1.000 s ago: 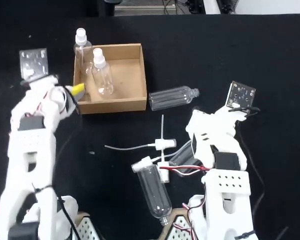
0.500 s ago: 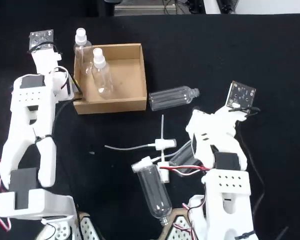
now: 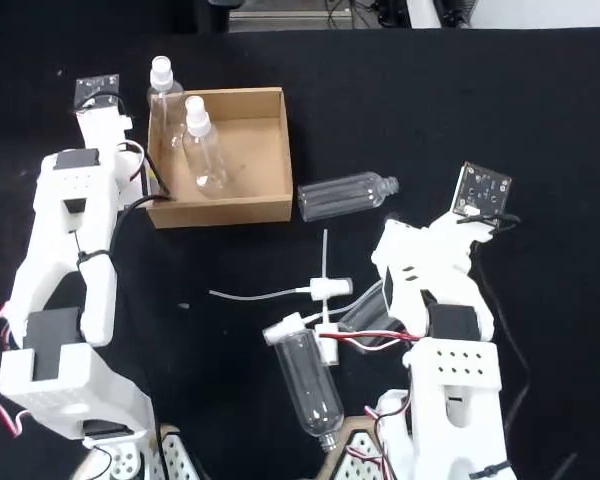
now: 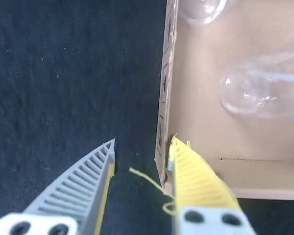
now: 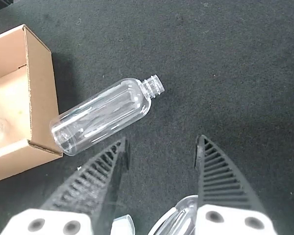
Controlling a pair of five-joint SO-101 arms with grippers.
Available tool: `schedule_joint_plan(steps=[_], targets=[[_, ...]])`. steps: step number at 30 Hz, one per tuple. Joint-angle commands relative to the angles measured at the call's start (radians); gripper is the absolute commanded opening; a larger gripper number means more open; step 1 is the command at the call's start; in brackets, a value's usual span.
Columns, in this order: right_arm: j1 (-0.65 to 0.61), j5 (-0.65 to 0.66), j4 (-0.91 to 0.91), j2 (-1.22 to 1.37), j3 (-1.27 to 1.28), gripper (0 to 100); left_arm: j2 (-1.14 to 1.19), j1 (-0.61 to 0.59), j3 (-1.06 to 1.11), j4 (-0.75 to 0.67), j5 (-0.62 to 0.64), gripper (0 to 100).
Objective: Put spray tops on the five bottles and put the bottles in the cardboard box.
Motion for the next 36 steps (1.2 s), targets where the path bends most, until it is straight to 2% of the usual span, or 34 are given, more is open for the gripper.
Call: schedule_joint_plan(steps=[1,12,31,36], targets=[[0.011,-0.002,-0.029,-0.019,-0.008,20.1,-0.005,0.027,-0.065,-0.008,0.003,16],[0.012,-0.002,-0.029,-0.019,-0.008,20.1,0.107,0.036,-0.059,-0.043,0.011,16],[0.012,-0.002,-0.029,-0.019,-0.008,20.1,0.118,0.042,-0.056,-0.043,0.003,16],[0.012,-0.002,-0.029,-0.019,-0.008,20.1,0.118,0.042,-0.056,-0.049,0.003,7]])
